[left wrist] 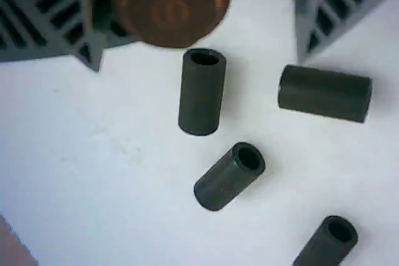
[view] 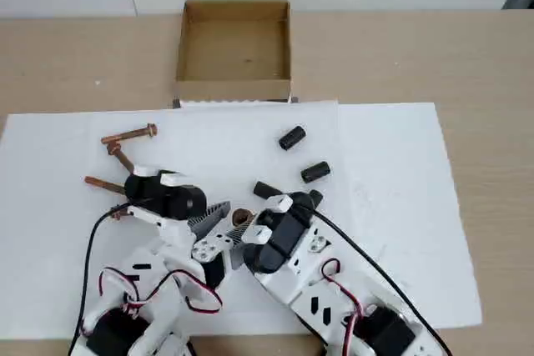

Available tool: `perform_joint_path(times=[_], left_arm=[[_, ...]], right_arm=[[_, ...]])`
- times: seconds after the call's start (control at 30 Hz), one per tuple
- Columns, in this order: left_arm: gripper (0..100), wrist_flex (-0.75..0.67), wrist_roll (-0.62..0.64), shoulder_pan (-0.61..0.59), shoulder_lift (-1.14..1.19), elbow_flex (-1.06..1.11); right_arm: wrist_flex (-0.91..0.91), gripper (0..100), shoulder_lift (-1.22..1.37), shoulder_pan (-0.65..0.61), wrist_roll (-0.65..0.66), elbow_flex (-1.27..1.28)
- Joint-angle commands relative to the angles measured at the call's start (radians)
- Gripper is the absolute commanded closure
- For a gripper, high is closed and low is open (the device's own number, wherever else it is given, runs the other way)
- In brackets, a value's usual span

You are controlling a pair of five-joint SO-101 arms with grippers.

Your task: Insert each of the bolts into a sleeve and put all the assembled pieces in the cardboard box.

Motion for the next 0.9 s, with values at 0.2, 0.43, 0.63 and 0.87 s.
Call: perform_joint_path(times=[0.2, 0.43, 0.63, 0.87], left_arm=[[85, -0.012, -0.005, -0.020, 0.006, -0.124], [99, -0.124, -0.008, -0.132, 0.006, -0.177], [100, -0.167, -0.210, -0.310, 0.009, -0.104], [100, -0.167, -0.374, -0.499, 0.006, 0.111]], right_arm=[[-0.021, 99.5, -0.012, 0.105, 0.008, 0.018], [-0.016, 99.5, -0.012, 0.222, 0.008, 0.020], [0.082, 99.5, -0.012, 0.364, 0.002, 0.020], [0.096, 99.5, -0.008, 0.509, 0.000, -0.031]])
